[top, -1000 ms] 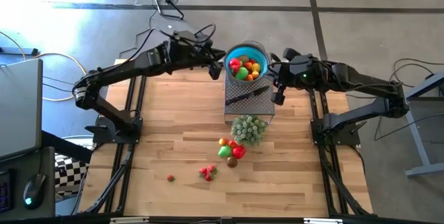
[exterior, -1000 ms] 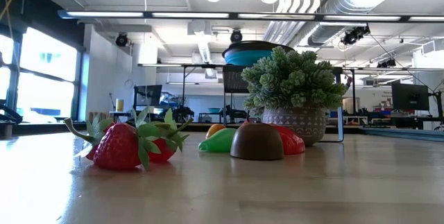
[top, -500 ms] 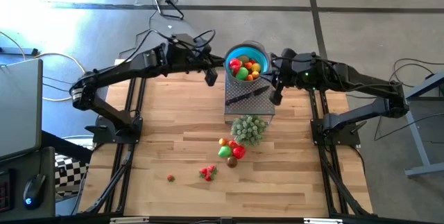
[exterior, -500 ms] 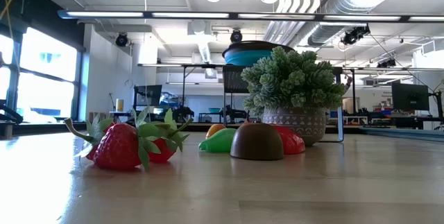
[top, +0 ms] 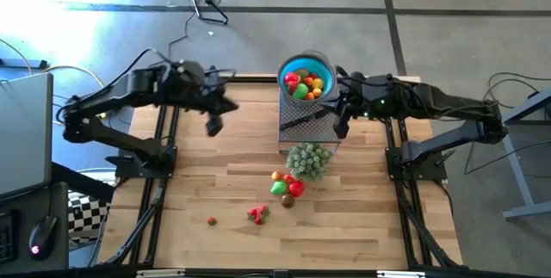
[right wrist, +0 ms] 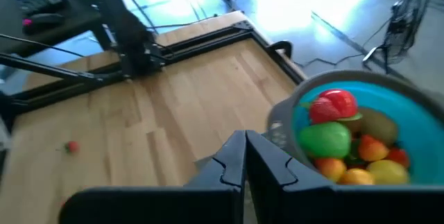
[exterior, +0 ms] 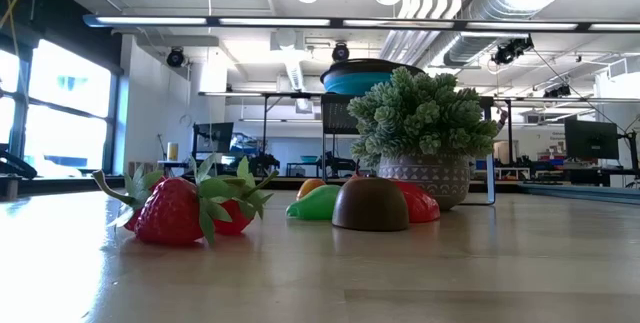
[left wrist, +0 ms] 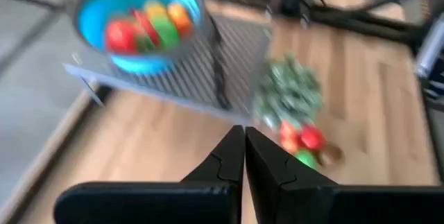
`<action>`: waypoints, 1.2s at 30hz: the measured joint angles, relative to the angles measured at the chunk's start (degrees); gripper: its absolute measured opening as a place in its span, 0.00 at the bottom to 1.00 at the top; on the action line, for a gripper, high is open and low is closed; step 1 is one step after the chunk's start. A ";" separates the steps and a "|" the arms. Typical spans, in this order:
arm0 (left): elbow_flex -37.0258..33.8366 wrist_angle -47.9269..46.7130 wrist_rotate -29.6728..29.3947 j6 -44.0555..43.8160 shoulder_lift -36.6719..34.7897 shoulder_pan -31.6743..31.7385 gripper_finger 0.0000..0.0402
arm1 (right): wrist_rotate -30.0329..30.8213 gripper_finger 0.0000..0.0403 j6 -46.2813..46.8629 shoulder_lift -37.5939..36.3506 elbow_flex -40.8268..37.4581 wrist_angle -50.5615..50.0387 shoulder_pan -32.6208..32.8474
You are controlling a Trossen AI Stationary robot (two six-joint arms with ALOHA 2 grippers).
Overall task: Pick & Place Fruit
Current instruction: Put the red strawberry into the blue strainer bowl
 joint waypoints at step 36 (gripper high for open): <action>-7.94 0.91 -0.85 -13.19 -10.37 -18.28 0.03 | 6.56 0.01 6.32 0.05 0.02 1.22 11.98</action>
